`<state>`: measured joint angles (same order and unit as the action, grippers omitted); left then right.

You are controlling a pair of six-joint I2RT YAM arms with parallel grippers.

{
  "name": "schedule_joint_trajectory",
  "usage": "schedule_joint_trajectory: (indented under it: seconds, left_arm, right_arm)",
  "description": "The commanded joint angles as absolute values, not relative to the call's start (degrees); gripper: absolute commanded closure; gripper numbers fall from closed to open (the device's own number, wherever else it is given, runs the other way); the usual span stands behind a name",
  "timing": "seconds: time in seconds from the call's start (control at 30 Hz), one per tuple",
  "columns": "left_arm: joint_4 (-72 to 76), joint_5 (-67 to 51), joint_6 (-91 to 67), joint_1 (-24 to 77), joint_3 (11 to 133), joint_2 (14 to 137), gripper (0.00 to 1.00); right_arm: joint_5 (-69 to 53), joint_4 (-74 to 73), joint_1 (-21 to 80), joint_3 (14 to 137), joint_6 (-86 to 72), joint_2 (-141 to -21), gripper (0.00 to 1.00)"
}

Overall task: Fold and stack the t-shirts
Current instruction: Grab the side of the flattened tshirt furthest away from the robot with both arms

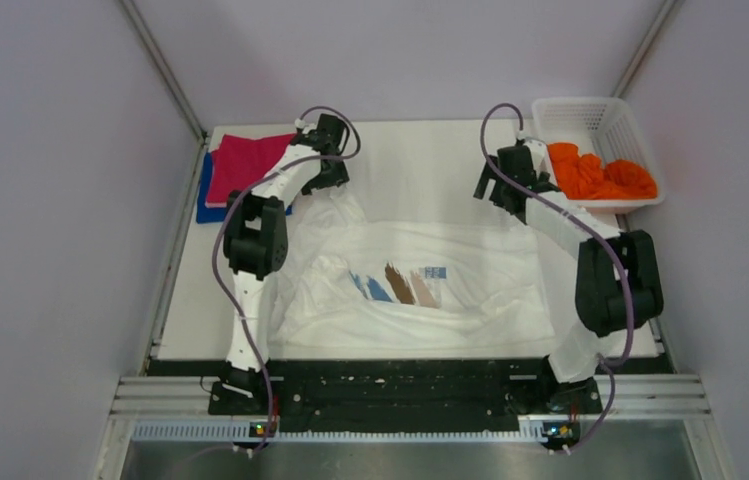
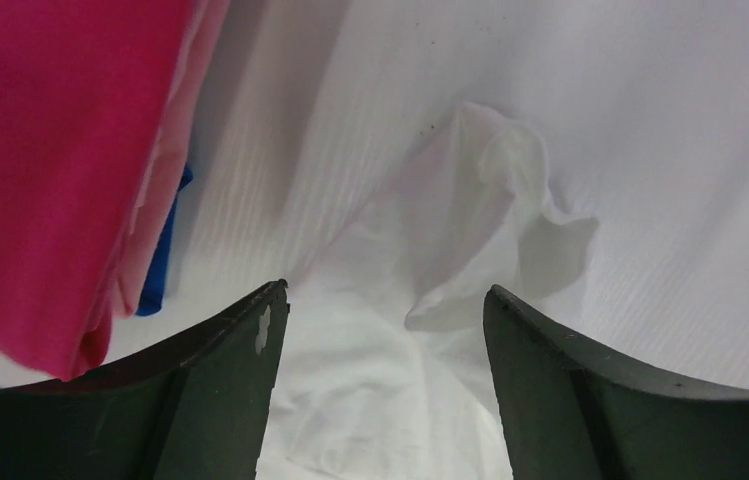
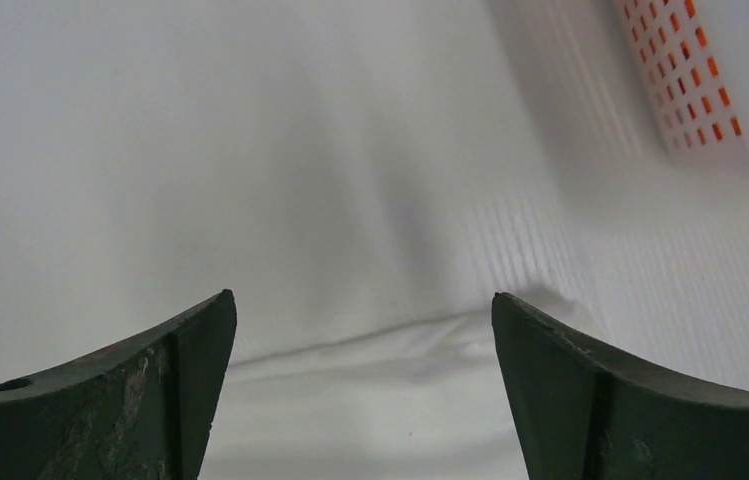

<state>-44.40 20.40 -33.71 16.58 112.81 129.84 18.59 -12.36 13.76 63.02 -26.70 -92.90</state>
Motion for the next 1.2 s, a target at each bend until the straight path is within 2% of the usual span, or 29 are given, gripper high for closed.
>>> schedule_joint_trajectory:
  seconds: [0.0, 0.17, 0.37, 0.5, 0.6, 0.67, 0.9, 1.1, 1.17]
  left_arm:
    - [-46.08, 21.8, -33.82, 16.69, 119.97, 133.7, 0.24]
    - [-44.51, 21.6, -33.25, 16.67, 123.9, 138.07, 0.33]
    - [-43.77, 17.78, -33.69, 16.65, 125.63, 140.54, 0.39]
    - [-43.54, 14.66, -33.91, 16.85, 125.47, 140.88, 0.62]
    - [-44.54, 14.9, -34.25, 17.04, 125.42, 140.25, 0.88]
    - [-45.12, 15.74, -34.32, 17.05, 125.06, 138.98, 1.0]
    - [-43.18, 18.9, -34.93, 17.96, 118.1, 130.13, 1.0]
    - [-43.55, 19.05, -35.82, 19.62, 110.45, 121.73, 1.0]
    - [-43.76, 19.02, -36.33, 20.26, 107.48, 118.56, 1.0]
  right_arm:
    - [23.64, -13.08, 10.39, 72.83, -21.71, -104.13, 0.05]
    - [19.24, -18.54, 7.62, 82.79, -22.41, -114.65, 0.14]
    - [22.94, -18.03, 7.56, 78.44, -22.33, -113.12, 0.14]
    - [24.39, -18.19, 6.87, 74.77, -23.58, -110.49, 0.14]
    - [25.13, -18.24, 6.51, 72.39, -23.97, -108.56, 0.14]
    - [25.67, -18.32, 6.4, 70.88, -23.9, -107.08, 0.15]
    - [27.4, -17.95, 5.64, 67.15, -25.2, -105.1, 0.25]
    - [26.51, -15.3, 5.57, 66.77, -24.95, -105.88, 0.4]
    - [25.82, -14.97, 5.59, 66.66, -25.07, -106.14, 0.49]
